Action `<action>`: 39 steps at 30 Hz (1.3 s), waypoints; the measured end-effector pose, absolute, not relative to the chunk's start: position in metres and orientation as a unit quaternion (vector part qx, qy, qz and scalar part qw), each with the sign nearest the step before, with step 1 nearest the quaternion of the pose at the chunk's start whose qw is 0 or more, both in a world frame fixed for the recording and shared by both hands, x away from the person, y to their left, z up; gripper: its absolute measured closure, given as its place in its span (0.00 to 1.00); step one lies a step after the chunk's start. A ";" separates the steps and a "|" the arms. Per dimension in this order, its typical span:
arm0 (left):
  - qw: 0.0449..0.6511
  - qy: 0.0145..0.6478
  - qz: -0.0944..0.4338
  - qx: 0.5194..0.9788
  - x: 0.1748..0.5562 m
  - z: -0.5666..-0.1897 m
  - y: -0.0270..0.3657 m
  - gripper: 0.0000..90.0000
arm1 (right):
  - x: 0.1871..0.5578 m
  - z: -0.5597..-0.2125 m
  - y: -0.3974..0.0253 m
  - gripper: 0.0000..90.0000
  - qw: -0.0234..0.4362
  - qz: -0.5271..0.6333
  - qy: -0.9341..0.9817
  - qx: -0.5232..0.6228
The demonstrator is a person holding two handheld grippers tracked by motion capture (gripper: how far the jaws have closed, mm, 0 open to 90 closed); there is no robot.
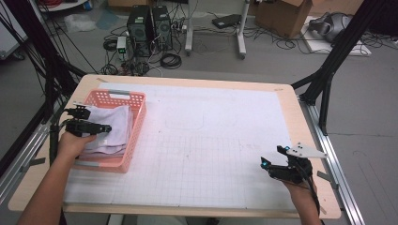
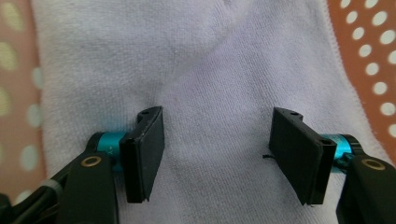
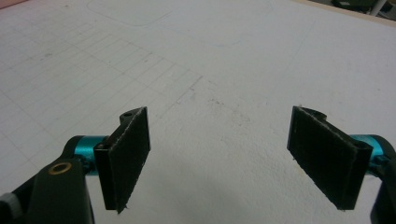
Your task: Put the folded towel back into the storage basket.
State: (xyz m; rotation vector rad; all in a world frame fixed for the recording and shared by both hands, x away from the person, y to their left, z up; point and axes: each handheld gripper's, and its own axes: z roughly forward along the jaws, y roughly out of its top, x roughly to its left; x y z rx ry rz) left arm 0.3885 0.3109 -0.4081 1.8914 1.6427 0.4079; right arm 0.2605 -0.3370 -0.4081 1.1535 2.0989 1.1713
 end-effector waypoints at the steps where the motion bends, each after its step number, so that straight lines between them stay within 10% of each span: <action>1: 0.301 0.617 0.154 0.711 0.389 -0.409 0.310 0.38 | 0.261 -0.408 -0.337 0.22 0.236 0.427 0.765 0.420; 10: 0.360 0.569 0.143 0.725 0.387 -0.408 0.307 0.46 | 0.261 -0.408 -0.337 0.22 0.235 0.427 0.766 0.419; 24: 0.571 0.506 0.225 0.606 0.335 -0.365 0.330 0.34 | 0.260 -0.405 -0.337 0.22 0.238 0.445 0.756 0.417; 39: 0.615 0.419 0.263 0.614 0.293 -0.357 0.296 0.21 | 0.257 -0.404 -0.337 0.22 0.237 0.457 0.748 0.420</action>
